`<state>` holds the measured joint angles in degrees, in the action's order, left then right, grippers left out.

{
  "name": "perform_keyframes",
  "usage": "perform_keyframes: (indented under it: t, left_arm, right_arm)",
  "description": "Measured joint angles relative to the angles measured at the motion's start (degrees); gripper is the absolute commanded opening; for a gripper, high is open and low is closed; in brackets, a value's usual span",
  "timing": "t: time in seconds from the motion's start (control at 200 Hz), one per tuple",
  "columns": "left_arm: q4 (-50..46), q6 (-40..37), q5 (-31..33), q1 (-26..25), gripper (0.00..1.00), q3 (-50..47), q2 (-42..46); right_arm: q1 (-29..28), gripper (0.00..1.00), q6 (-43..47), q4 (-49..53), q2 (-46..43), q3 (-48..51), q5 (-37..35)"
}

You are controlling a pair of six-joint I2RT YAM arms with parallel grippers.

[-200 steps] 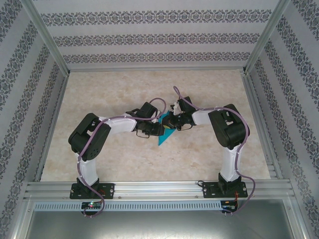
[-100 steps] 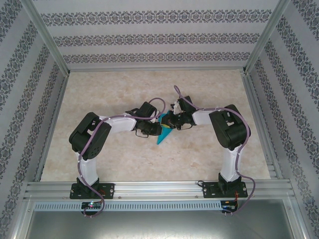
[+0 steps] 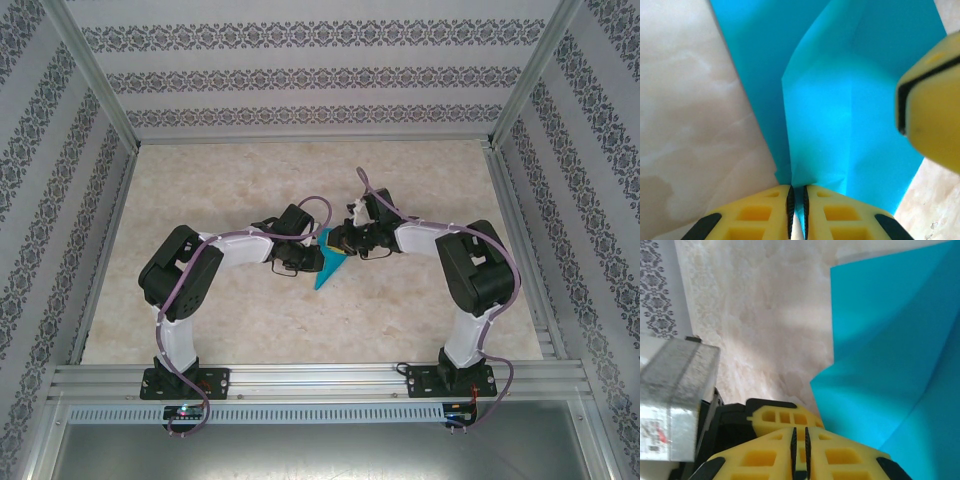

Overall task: Fold a paper plane with a square sheet of paper (pick it up from the middle)
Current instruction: Fourth fold the wing at the center of the table.

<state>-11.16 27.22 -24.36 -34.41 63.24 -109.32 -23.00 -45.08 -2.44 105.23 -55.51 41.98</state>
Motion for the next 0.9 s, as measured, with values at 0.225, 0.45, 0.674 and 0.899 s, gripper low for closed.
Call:
perform_keyframes:
  t: [0.225,0.45,0.674,0.899]
  left_arm:
    - [0.0,0.0,0.0,0.0,0.17,-0.1,0.0]
    - [0.5,0.0,0.0,0.1,0.17,-0.6,0.2]
    - [1.0,0.1,0.0,0.1,0.18,-1.0,0.4]
    - [1.8,0.8,-0.5,0.1,0.22,-1.7,1.0]
  right_arm:
    - [-0.5,0.14,0.5,1.9,0.3,0.9,-0.6]
    - [-2.3,0.13,0.4,1.1,3.0,0.9,-0.6]
    - [-2.3,0.12,0.5,0.5,3.4,0.9,-0.6]
    - [-2.3,0.11,0.6,0.5,3.5,0.9,-0.5]
